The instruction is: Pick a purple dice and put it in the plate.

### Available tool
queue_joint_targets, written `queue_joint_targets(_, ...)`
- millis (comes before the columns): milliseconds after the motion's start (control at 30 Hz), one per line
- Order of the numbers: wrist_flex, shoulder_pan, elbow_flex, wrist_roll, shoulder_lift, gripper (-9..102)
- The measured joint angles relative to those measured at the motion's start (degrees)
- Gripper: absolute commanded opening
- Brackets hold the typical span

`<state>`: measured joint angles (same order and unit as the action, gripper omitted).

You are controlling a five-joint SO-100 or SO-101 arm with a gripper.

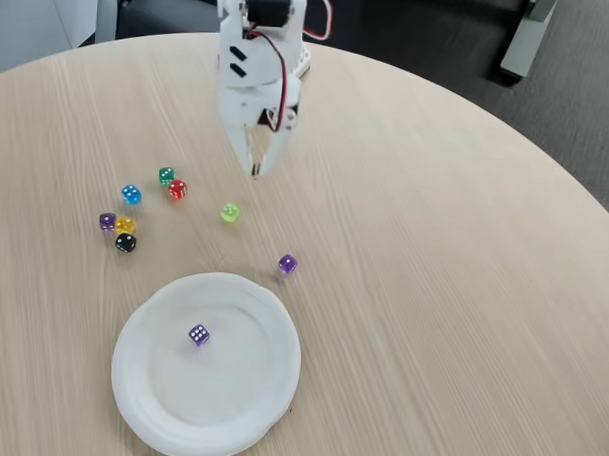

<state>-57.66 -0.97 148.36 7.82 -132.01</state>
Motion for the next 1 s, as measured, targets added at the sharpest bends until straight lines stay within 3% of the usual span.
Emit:
queue_joint_targets(233, -0.26, -0.09, 17.40, -10.90, -16.79, 0)
queue_joint_targets(533, -6.24, -0.53, 24.87, -11.07, -40.52, 0)
queue_joint_targets(1000, -10.02, -0.53, 25.14, -7.21, -45.00, 1)
